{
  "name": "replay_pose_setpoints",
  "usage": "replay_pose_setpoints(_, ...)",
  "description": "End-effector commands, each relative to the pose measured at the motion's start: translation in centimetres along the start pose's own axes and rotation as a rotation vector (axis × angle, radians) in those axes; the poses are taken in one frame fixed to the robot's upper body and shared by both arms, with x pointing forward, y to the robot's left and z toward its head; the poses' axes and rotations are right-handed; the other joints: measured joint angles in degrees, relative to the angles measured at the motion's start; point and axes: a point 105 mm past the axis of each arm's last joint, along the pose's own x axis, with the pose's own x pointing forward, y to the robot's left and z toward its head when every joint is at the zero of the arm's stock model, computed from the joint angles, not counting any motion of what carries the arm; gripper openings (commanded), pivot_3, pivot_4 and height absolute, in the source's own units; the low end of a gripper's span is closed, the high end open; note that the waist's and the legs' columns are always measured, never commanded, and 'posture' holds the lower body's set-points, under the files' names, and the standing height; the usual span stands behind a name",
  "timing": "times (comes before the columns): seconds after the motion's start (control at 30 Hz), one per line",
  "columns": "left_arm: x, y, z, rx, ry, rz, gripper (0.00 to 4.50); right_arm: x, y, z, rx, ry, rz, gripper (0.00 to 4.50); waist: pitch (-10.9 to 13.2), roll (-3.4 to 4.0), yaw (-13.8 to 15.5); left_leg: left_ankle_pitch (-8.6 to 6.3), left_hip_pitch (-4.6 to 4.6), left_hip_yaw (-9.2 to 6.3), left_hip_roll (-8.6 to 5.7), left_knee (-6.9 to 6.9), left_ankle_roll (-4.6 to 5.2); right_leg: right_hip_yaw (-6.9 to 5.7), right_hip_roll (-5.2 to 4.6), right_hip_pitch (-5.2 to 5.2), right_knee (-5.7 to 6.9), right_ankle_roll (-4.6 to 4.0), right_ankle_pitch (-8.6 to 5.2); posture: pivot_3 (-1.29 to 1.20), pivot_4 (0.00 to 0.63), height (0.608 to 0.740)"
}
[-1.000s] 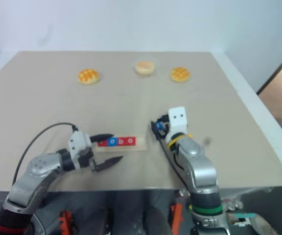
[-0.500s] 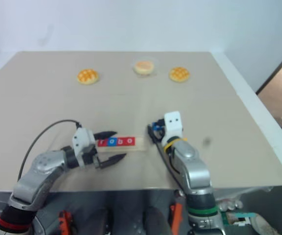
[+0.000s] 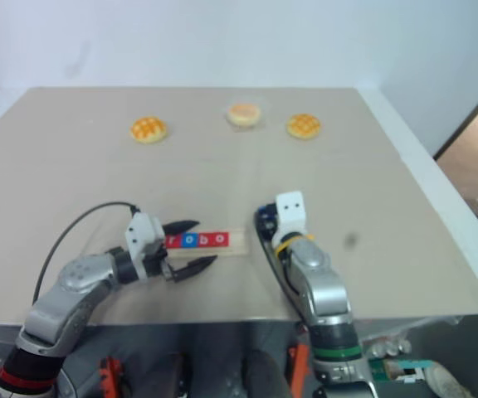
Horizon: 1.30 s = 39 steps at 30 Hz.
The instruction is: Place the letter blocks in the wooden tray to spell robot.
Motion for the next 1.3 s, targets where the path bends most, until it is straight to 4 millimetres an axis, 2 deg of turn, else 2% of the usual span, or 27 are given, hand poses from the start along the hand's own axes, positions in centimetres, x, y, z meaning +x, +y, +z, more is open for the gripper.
replay_pose_setpoints(0.03, 0.0, -0.3, 1.1, 0.045, -0.026, -0.013, 4.50, -0.5, -0.1, 0.3, 0.002, -0.020, -0.021, 1.54, 0.0, 0.00, 0.0, 0.00, 0.00, 0.00, 0.00, 0.00, 0.00, 0.00, 0.00, 0.01, 0.00, 0.00, 0.00, 0.00, 0.150, 0.740)
replay_pose_setpoints(0.07, 0.0, -0.4, 1.0, 0.047, -0.023, -0.016, 4.50, -0.6, -0.1, 0.3, -0.001, -0.019, -0.022, 1.27, 0.0, 0.00, 0.0, 0.00, 0.01, 0.00, 0.00, 0.00, 0.00, 0.01, 0.00, 0.01, 0.00, 0.00, 0.00, 0.00, 0.150, 0.740)
replay_pose_setpoints(0.1, 0.0, -0.4, 0.9, 0.048, -0.020, -0.018, 4.50, -0.8, -0.1, 0.2, 0.001, -0.015, -0.024, 1.23, 0.0, 0.00, 0.0, 0.00, 0.02, 0.00, 0.00, 0.00, 0.00, 0.01, 0.00, 0.01, 0.00, 0.00, 0.00, 0.00, 0.150, 0.740)
replay_pose_setpoints(0.27, -0.2, -0.6, 0.6, 0.048, -0.007, -0.026, 4.50, -2.7, 0.1, -0.1, -0.001, 0.004, 0.004, 1.23, 0.0, 0.00, 0.0, 0.00, 0.01, -0.02, -0.01, -0.03, 0.00, -0.01, -0.02, 0.01, 0.00, 0.00, -0.04, 0.00, 0.150, 0.740)
replay_pose_setpoints(0.47, -0.3, -0.5, 0.4, 0.049, 0.000, -0.029, 4.50, -6.3, 0.4, -0.7, -0.010, 0.045, 0.019, 1.23, 0.0, 0.00, 0.1, 0.00, -0.01, -0.02, -0.03, -0.04, 0.00, -0.03, -0.07, 0.01, -0.01, 0.01, -0.08, 0.00, 0.150, 0.740)
replay_pose_setpoints(0.63, -0.4, -0.6, 0.2, 0.056, 0.009, -0.037, 4.50, -8.3, 1.7, -0.6, 0.020, 0.064, 0.025, 1.23, 0.0, 0.00, 0.1, 0.00, 0.03, -0.03, 0.00, -0.03, 0.00, -0.03, -0.05, 0.00, 0.00, -0.04, -0.07, 0.00, 0.150, 0.740)
replay_pose_setpoints(0.93, -0.4, -0.8, -0.1, 0.072, 0.026, -0.059, 4.50, -8.8, 1.8, -0.7, 0.049, 0.092, -0.010, 1.23, 0.0, 0.00, 0.0, 0.00, 0.01, 0.00, -0.02, -0.03, -0.01, -0.02, -0.09, 0.00, -0.03, -0.19, -0.17, 0.00, 0.150, 0.740)
replay_pose_setpoints(0.97, -0.3, -0.8, -0.1, 0.073, 0.025, -0.060, 4.50, -8.8, 1.9, -0.6, 0.048, 0.095, -0.004, 2.03, 0.0, 0.00, 0.0, 0.00, 0.01, 0.01, -0.02, -0.03, -0.01, -0.01, -0.09, 0.00, -0.03, -0.18, -0.17, 0.00, 0.150, 0.740)
replay_pose_setpoints(1.03, -0.4, -0.7, -0.2, 0.076, 0.027, -0.059, 4.50, -8.9, 2.0, -0.1, 0.063, 0.079, -0.002, 2.56, 0.0, 0.00, 0.0, 0.00, 0.01, 0.01, -0.01, -0.03, -0.01, -0.02, -0.08, -0.01, -0.03, -0.18, -0.17, 0.00, 0.150, 0.740)
replay_pose_setpoints(1.2, -0.4, -0.7, -0.2, 0.075, 0.030, -0.060, 4.50, -9.2, 1.0, 2.2, 0.046, 0.013, 0.003, 4.33, 0.0, 0.00, 0.0, 0.00, 0.01, -0.03, 0.00, -0.03, -0.01, -0.05, -0.06, 0.00, -0.02, -0.18, -0.16, 0.00, 0.150, 0.740)
replay_pose_setpoints(1.3, -0.3, -0.9, -0.3, 0.082, 0.032, -0.076, 4.50, -9.5, 0.0, 4.0, 0.000, -0.016, 0.065, 4.45, 0.0, 0.00, 0.0, 0.00, 0.00, -0.01, -0.02, -0.02, -0.01, -0.03, -0.08, 0.01, -0.03, -0.16, -0.15, 0.00, 0.150, 0.740)
